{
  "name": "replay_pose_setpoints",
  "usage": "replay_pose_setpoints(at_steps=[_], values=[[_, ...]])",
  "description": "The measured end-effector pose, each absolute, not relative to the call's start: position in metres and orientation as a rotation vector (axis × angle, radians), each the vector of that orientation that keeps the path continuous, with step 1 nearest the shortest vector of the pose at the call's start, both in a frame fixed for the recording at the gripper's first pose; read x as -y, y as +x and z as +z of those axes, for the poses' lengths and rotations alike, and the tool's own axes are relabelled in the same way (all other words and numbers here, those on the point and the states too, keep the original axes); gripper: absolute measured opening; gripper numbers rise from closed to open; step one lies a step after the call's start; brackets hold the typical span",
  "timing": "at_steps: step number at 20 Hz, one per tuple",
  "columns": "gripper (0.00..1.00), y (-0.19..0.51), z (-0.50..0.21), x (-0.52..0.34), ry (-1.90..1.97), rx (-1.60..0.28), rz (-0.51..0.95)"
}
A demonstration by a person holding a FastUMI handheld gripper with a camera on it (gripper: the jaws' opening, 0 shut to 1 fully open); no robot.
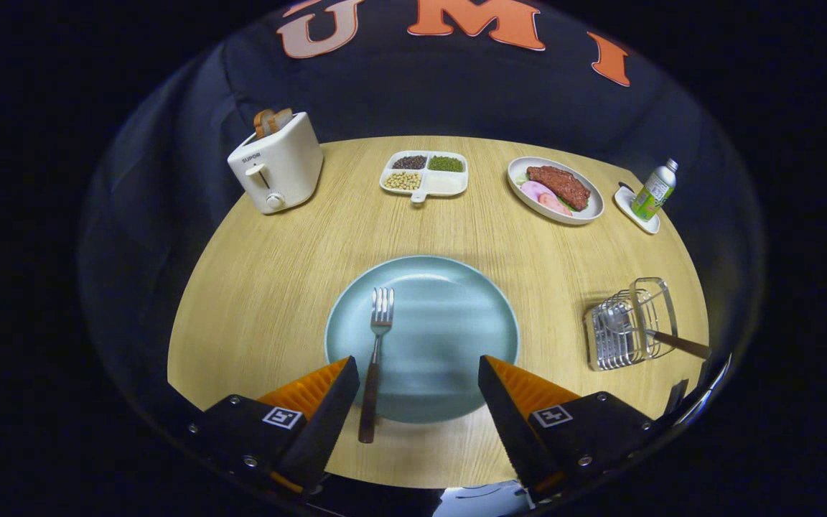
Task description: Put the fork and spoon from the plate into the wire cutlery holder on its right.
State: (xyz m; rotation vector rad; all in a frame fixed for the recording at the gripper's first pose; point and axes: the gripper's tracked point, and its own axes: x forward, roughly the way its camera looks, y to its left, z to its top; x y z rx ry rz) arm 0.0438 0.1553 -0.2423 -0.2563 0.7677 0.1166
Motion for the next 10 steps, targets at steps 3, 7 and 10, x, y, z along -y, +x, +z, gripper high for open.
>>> replay_pose_setpoints(at_steps=[3,7,10], values=[[1.0,0.047,-0.259,-0.159,-0.287,-0.73,0.086],[1.0,0.053,-0.274,-0.157,-0.297,-0.703,0.052],[1.0,0.054,-0.287,-0.156,-0.276,-0.71,0.042]])
